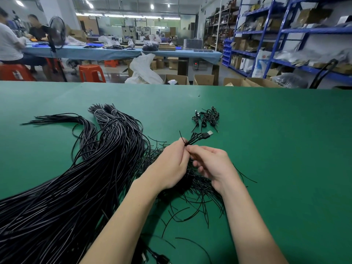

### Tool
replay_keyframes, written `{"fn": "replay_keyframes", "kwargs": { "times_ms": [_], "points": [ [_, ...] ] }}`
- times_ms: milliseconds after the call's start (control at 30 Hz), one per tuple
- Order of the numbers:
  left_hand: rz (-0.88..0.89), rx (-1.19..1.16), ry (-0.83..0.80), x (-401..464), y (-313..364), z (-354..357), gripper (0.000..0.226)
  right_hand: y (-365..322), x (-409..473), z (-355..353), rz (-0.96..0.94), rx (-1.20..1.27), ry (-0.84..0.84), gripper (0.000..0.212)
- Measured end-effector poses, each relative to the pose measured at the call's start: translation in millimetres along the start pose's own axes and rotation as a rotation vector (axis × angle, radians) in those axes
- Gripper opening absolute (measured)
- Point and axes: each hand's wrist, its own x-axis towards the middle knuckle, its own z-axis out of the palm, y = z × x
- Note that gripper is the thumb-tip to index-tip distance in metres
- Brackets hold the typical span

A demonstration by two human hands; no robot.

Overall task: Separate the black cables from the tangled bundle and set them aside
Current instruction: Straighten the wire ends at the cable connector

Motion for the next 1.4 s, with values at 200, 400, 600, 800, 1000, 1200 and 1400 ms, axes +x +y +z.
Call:
{"fn": "replay_keyframes", "kwargs": {
  "times_ms": [200,400,600,800,1000,1200,1400],
  "points": [
    [-0.028,-0.08,0.095,-2,5,-1,0.041,4,1,-2,0.042,0.061,-0.042,0.013],
    [-0.102,-0.215,0.176,2,7,0,0.031,5,1,-4,0.003,0.143,-0.137,0.012],
    [-0.228,-0.483,0.158,8,7,-5,0.03,9,3,-1,-0.266,0.022,-0.106,0.003],
    [-0.368,-0.968,-0.056,11,8,-21,0.033,8,3,-13,-0.435,-0.169,-0.176,0.002],
    [-0.306,-0.998,-0.202,3,1,-32,0.02,1,0,-29,-0.334,-0.14,-0.289,0.012],
    [-0.203,-1.129,-0.322,-2,-1,-37,0.017,0,-3,-40,-0.281,-0.114,-0.336,0.004],
    [-0.133,-0.938,-0.617,-8,1,-48,0.018,-4,-8,-59,-0.215,-0.266,-0.608,0.012]
  ]
}}
